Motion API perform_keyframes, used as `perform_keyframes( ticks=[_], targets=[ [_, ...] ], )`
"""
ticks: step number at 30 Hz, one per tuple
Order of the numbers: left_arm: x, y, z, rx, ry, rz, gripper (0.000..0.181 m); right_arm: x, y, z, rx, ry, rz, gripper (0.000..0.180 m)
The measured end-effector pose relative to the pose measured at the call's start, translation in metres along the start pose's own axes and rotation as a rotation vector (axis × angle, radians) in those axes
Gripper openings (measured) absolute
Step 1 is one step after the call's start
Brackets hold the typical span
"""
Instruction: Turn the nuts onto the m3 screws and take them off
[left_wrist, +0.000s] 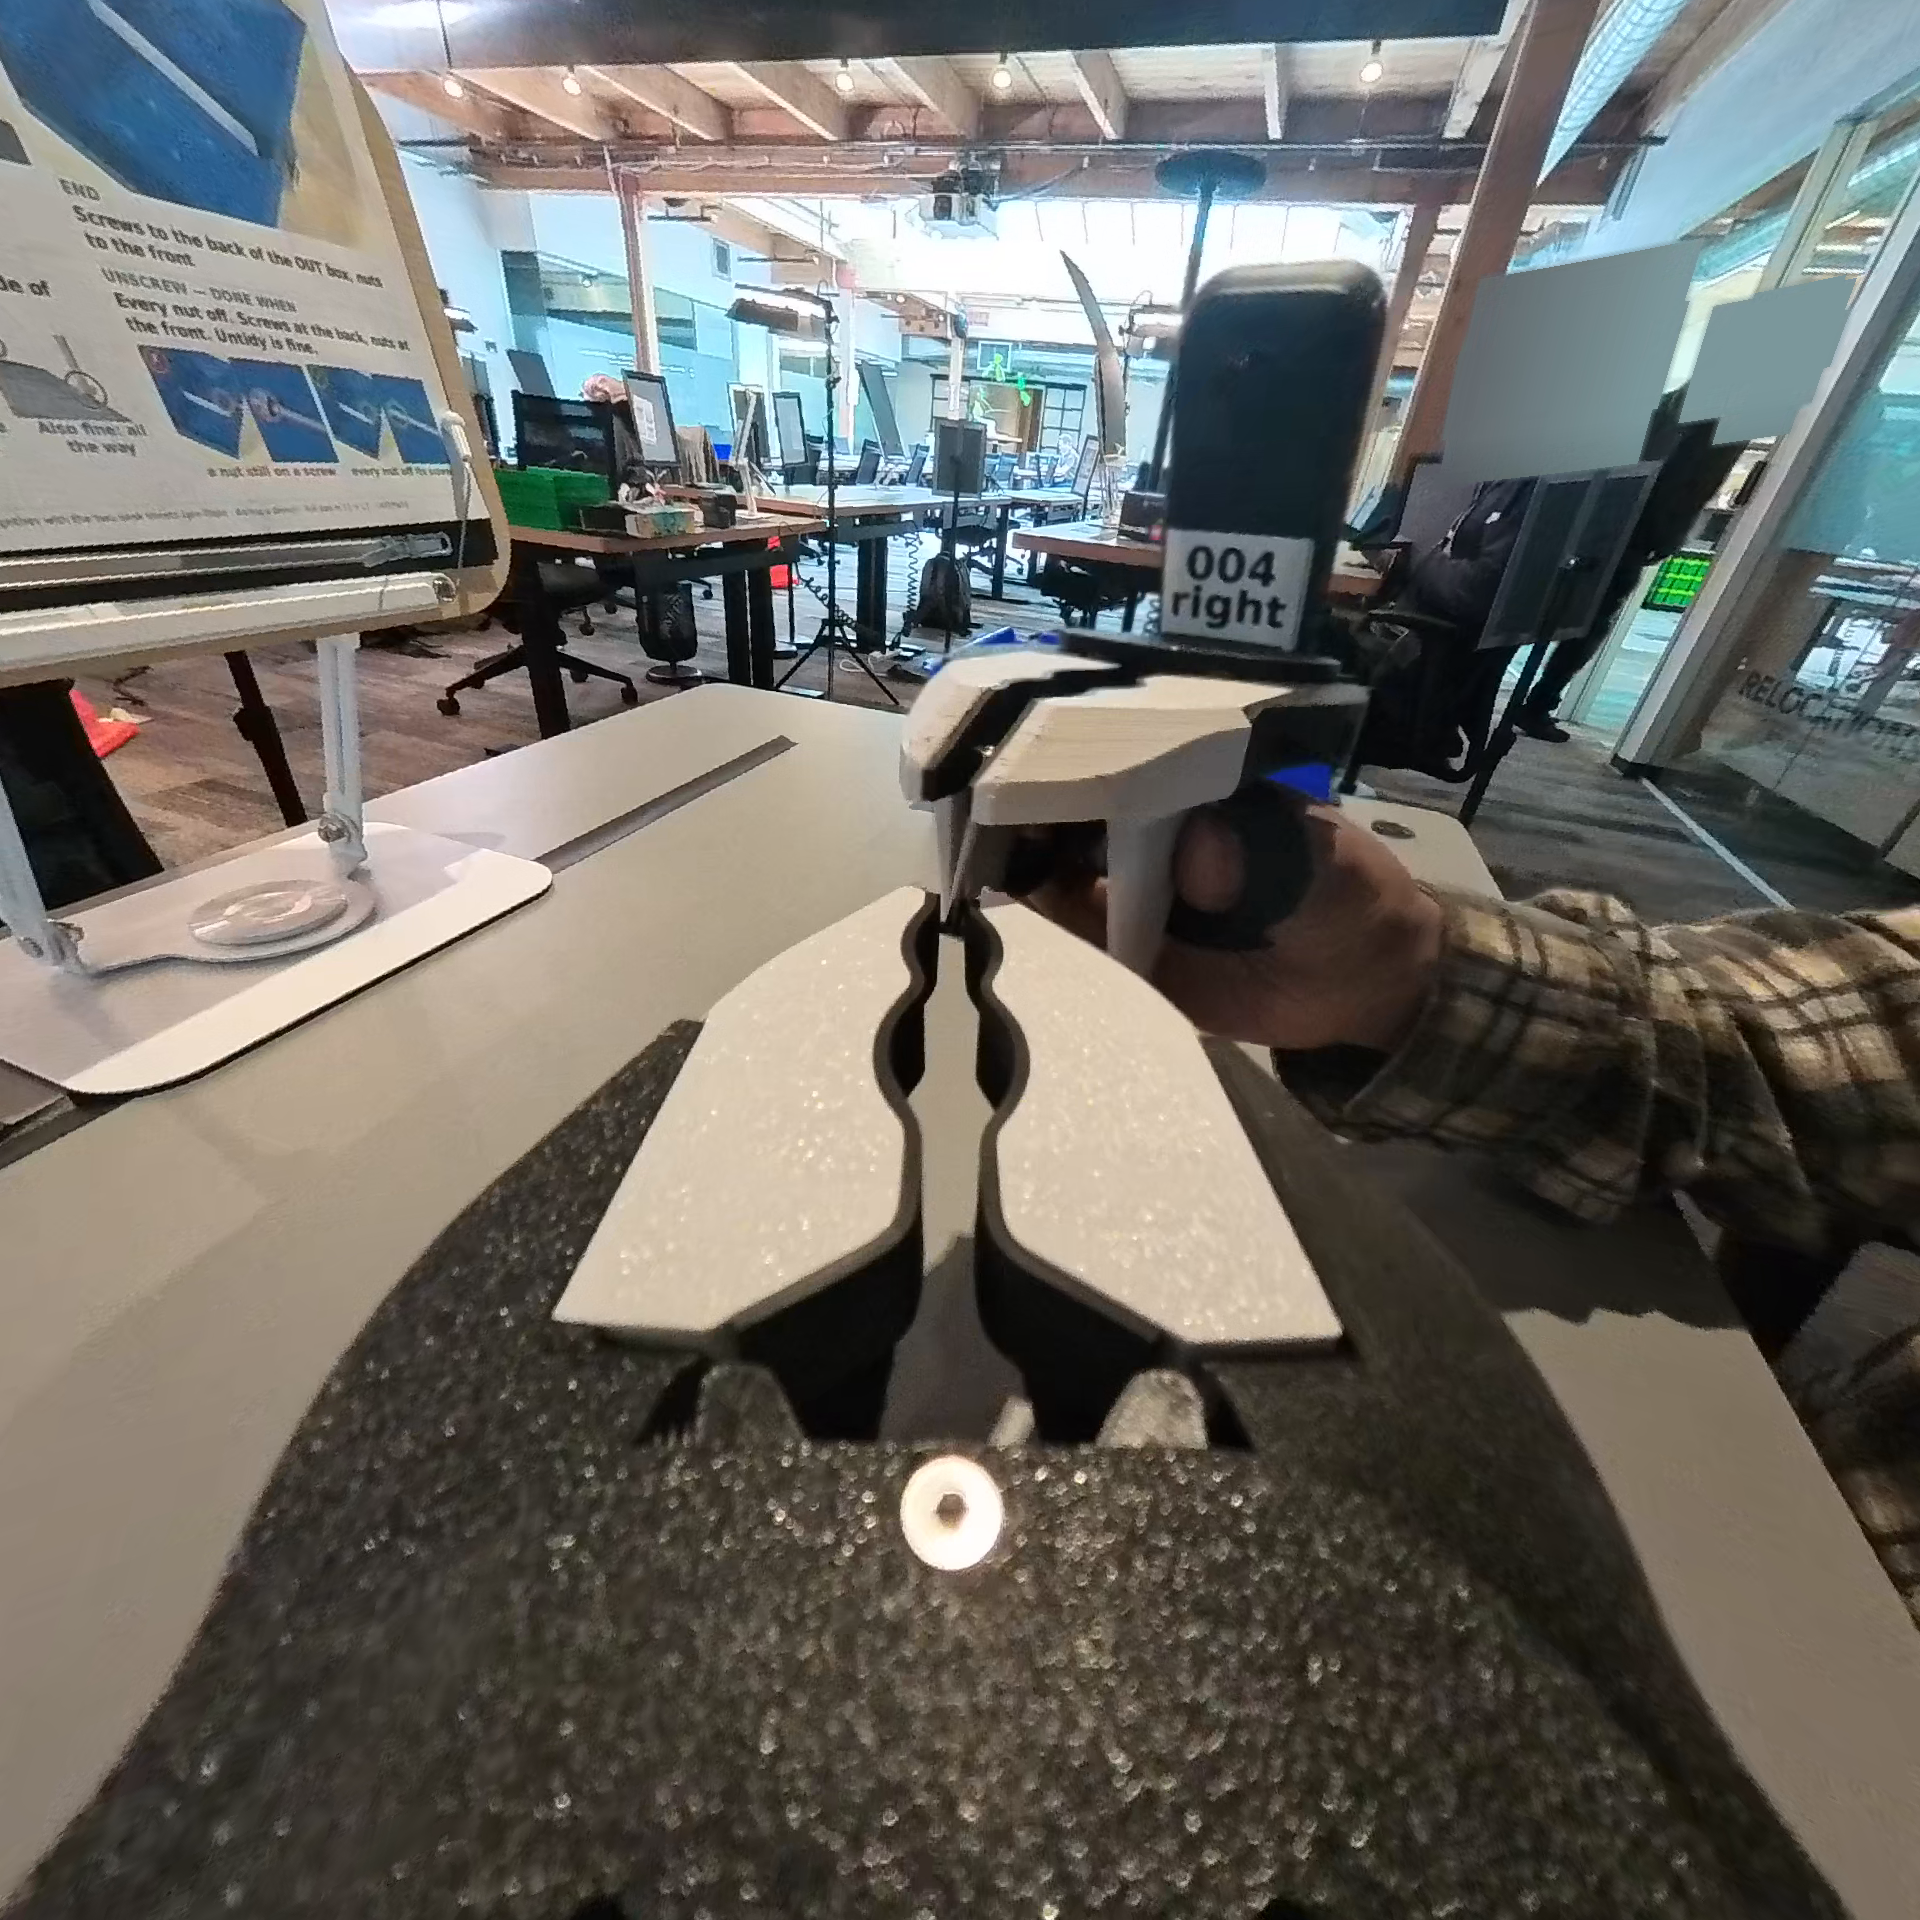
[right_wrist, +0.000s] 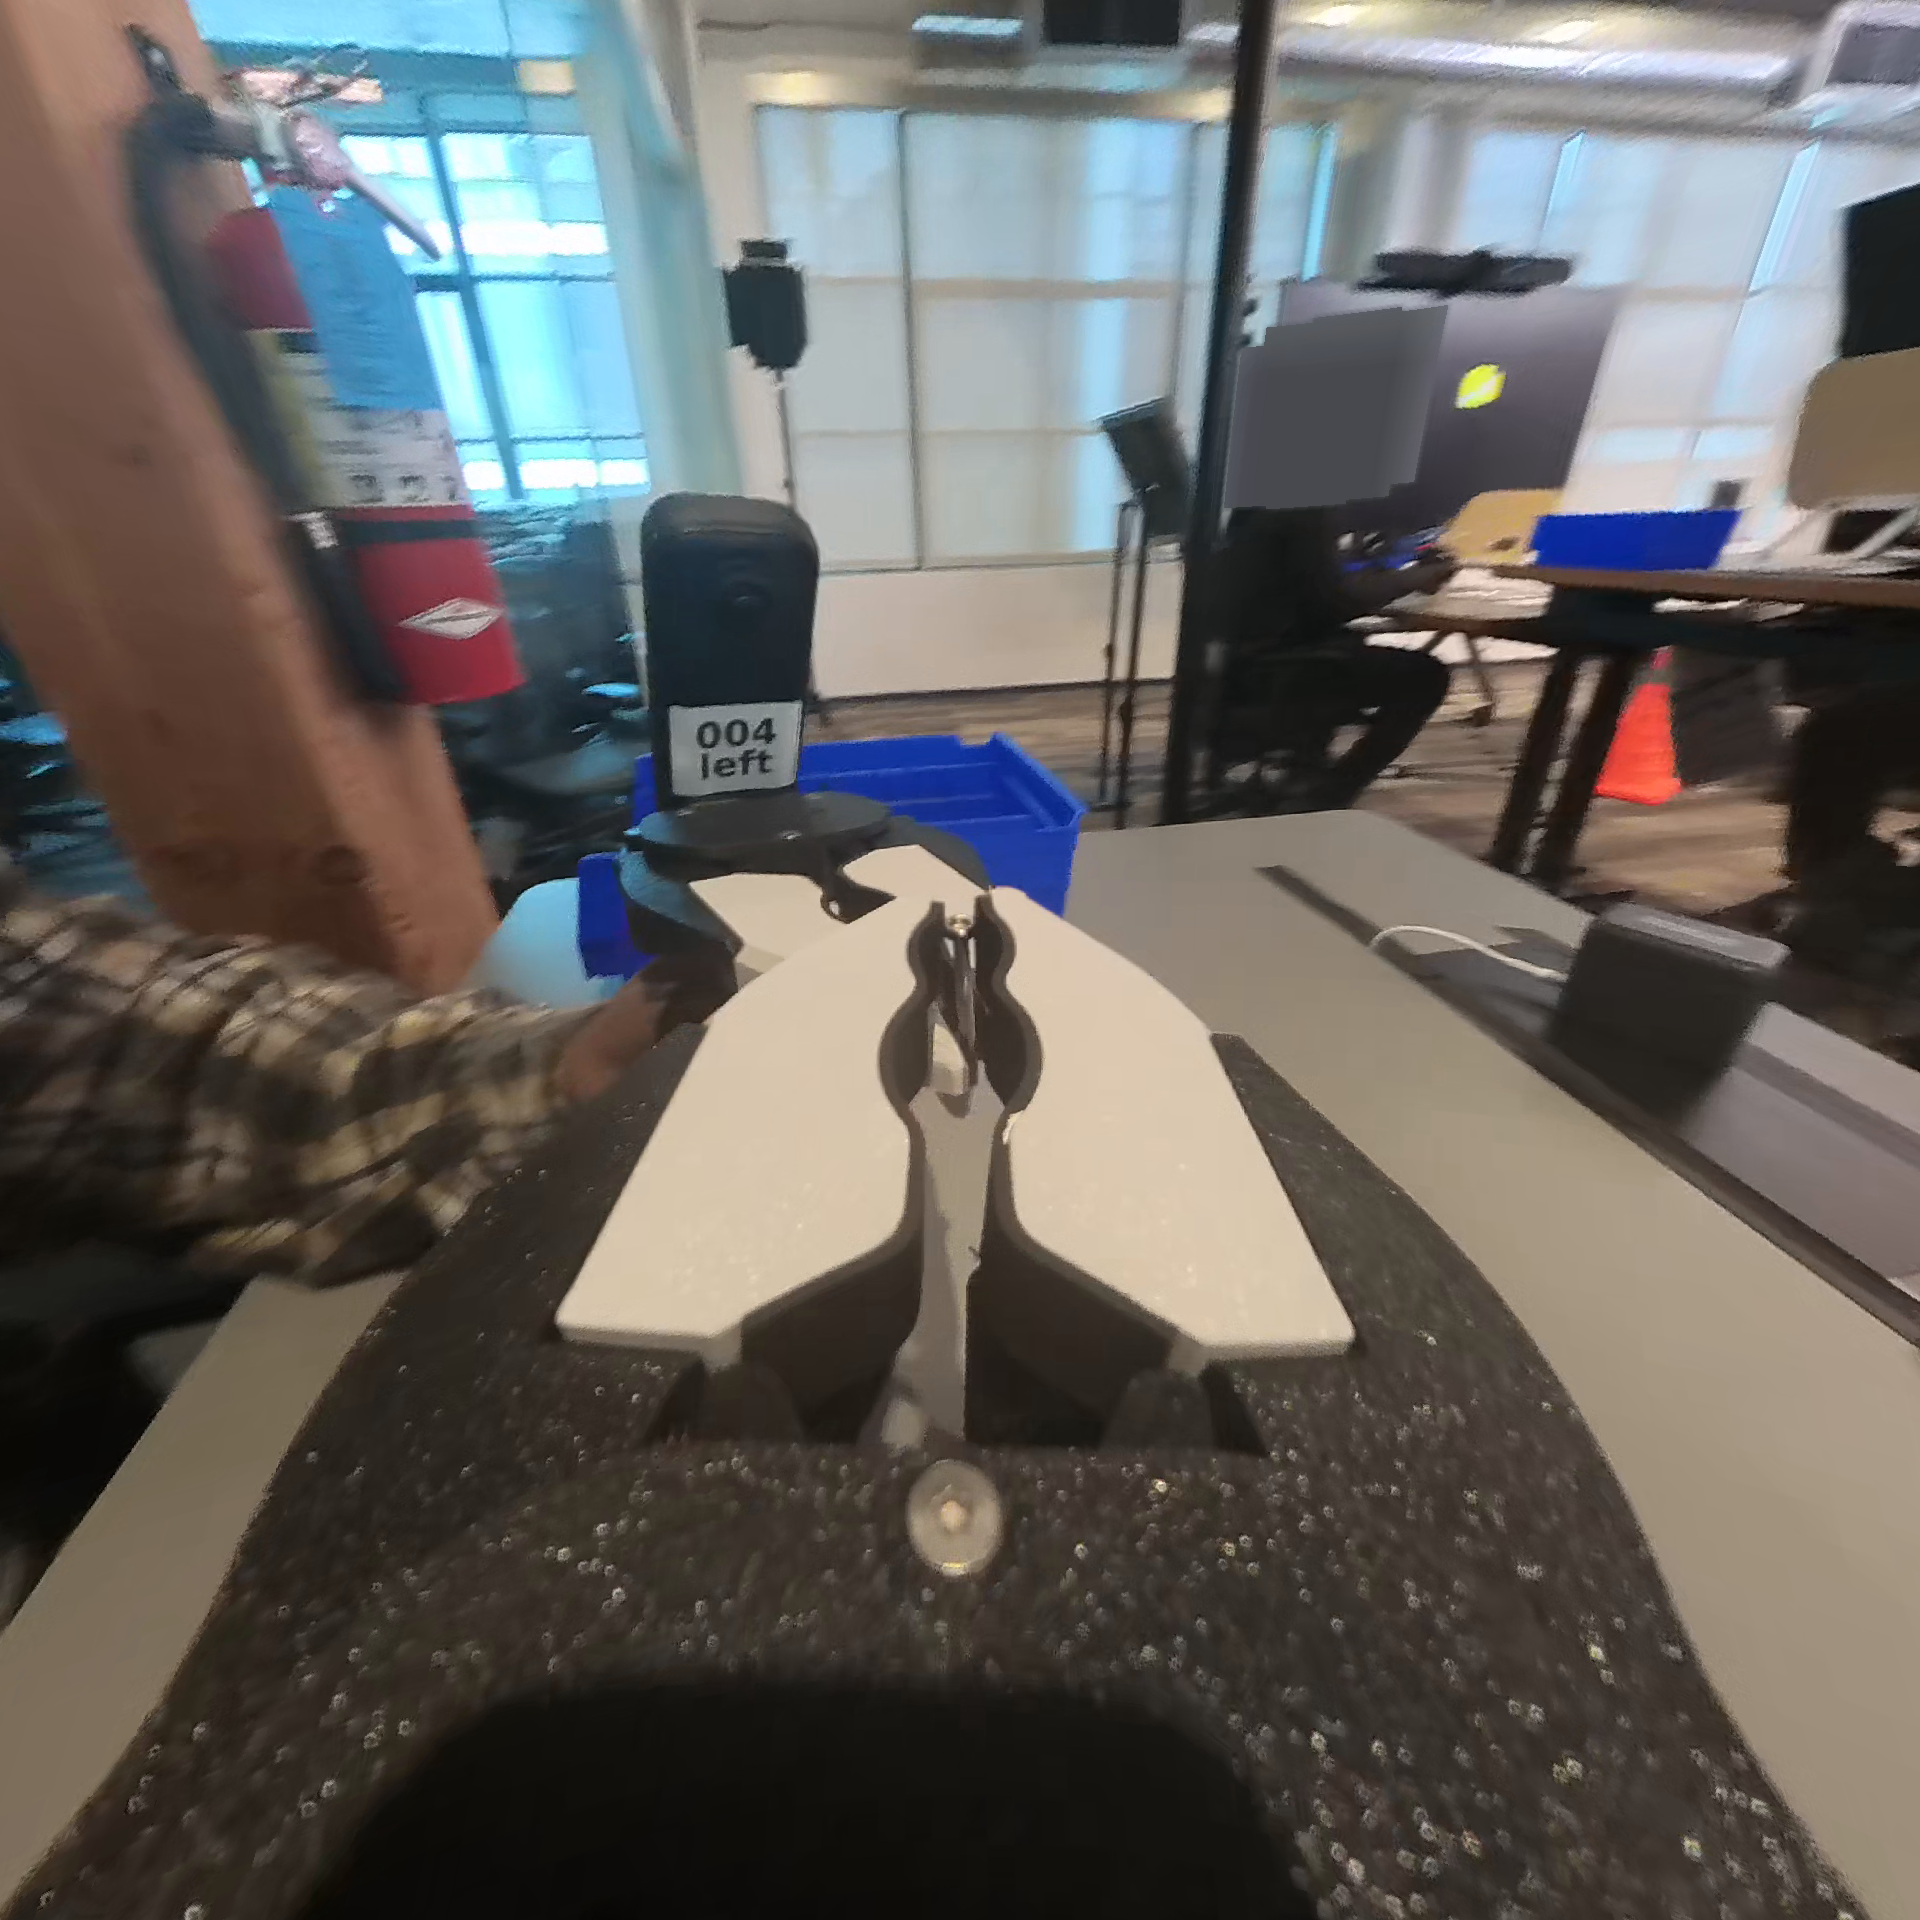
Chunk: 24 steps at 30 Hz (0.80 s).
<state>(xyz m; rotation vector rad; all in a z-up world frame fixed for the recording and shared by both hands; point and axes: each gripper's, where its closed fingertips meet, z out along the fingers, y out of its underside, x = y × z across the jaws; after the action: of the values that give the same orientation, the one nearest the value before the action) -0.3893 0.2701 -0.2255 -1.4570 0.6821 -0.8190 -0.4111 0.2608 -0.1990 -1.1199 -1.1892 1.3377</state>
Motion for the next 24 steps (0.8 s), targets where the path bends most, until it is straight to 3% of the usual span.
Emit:
perform_keyframes(
  ticks=[9, 14, 17, 20, 24],
  targets=[
    [0.000, -0.001, -0.001, 0.002, 0.011, -0.023, 0.004, -0.002, -0.002, 0.000, 0.033, 0.008, 0.021, 0.014],
    [0.004, -0.001, 0.000, 0.002, 0.037, -0.016, 0.004, 0.005, -0.007, -0.003, -0.001, -0.025, -0.006, 0.034],
    [0.008, -0.001, 0.001, 0.001, 0.071, -0.014, 0.004, 0.005, -0.016, -0.011, -0.021, -0.175, -0.011, 0.041],
    [0.012, 0.001, 0.002, -0.004, 0.100, -0.007, 0.004, -0.008, -0.025, -0.025, -0.055, -0.461, 0.048, 0.044],
    [0.016, 0.002, 0.003, -0.007, 0.123, 0.001, 0.004, -0.017, -0.032, -0.033, -0.069, -0.668, 0.047, 0.039]
  ],
)
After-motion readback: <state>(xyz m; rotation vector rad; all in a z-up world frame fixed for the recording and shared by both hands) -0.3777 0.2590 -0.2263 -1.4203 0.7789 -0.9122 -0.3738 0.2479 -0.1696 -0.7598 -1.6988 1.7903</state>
